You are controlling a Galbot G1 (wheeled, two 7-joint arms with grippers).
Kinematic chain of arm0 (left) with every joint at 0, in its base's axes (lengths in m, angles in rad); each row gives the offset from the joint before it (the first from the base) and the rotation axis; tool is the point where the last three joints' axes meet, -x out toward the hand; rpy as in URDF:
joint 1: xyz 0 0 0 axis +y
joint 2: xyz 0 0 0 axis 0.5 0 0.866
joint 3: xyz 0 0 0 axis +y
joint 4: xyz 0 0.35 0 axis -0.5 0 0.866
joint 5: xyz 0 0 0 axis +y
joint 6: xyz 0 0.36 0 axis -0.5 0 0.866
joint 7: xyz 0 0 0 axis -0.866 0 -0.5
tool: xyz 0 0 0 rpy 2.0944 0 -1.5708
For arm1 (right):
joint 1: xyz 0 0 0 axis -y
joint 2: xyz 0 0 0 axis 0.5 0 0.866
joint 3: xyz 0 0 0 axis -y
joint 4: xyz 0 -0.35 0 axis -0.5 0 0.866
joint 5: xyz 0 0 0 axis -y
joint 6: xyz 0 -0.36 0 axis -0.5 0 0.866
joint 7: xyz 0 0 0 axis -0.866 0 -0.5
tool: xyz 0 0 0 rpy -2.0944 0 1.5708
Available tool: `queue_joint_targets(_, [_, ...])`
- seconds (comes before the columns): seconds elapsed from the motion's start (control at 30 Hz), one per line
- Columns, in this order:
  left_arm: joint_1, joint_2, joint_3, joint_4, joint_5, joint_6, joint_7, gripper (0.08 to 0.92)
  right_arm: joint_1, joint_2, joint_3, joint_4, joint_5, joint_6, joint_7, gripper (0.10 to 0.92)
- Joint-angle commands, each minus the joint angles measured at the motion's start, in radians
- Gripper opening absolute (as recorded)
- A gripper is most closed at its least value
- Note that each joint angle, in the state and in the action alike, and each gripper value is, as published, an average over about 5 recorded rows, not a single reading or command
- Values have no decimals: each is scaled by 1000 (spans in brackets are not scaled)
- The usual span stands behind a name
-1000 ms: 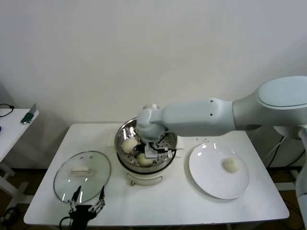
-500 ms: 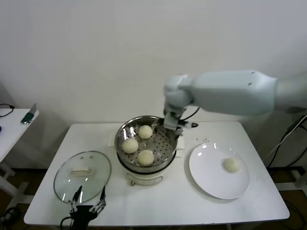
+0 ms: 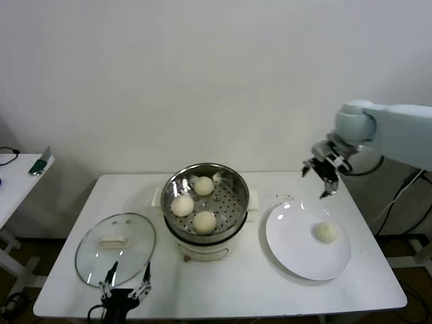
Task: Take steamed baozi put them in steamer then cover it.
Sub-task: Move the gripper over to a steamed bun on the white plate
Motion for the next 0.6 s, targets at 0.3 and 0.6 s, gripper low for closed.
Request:
queue_joint_targets(0.3, [-1, -10, 1, 18, 5, -3, -1, 823, -608, -125, 435, -194, -164, -159, 135, 823])
queue_joint_targets(0.6, [7, -9, 1, 12, 7, -4, -4, 823, -666, -81, 486, -235, -174, -149, 134, 823])
